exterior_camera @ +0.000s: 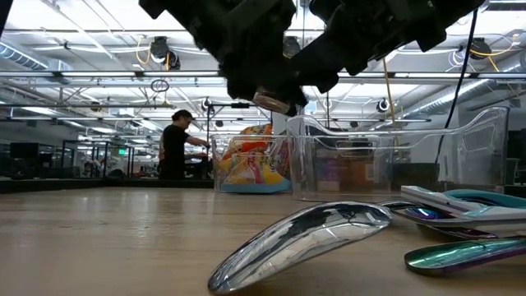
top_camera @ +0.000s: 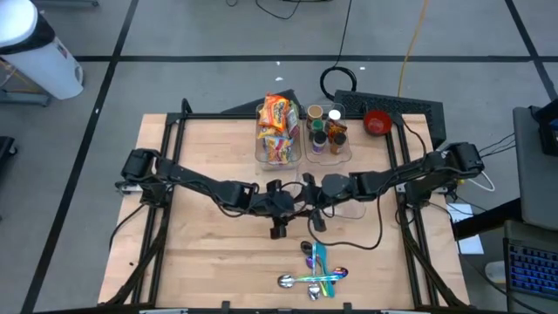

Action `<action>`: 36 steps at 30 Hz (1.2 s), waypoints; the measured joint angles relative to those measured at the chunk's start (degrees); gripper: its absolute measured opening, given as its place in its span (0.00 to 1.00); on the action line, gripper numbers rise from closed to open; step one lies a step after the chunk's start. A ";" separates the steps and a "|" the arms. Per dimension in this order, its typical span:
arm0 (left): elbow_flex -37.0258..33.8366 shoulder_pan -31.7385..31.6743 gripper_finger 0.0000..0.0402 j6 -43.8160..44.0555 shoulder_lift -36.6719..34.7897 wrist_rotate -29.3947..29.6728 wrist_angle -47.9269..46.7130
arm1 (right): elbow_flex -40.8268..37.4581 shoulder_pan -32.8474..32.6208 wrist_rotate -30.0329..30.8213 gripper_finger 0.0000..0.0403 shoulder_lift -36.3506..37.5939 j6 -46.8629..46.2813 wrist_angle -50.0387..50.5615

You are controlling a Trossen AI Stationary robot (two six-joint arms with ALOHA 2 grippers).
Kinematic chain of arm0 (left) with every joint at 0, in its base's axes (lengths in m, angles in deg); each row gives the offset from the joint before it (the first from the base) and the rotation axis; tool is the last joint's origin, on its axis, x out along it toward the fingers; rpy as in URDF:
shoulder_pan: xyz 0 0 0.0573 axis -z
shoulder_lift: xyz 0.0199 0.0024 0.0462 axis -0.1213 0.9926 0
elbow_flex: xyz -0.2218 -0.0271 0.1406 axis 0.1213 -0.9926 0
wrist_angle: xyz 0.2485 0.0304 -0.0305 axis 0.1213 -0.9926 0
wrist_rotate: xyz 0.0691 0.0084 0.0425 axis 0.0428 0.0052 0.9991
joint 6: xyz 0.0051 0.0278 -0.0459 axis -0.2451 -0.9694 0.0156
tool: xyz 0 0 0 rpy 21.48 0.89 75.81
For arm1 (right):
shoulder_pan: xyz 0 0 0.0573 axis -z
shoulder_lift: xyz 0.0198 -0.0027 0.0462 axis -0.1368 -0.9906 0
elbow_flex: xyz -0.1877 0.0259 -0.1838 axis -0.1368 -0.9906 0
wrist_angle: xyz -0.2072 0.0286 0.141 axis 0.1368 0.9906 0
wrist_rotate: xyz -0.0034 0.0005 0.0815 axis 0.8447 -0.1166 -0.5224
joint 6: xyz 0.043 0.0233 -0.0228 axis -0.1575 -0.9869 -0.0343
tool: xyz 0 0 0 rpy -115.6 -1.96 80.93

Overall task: Pick & Place Food Item
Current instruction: Put the brown seasoning bottle into the right transparent bin

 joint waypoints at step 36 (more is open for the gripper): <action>-2.74 0.96 0.78 11.34 -0.81 5.15 -12.77 | 0.00 0.83 0.36 0.29 4.56 2.58 7.03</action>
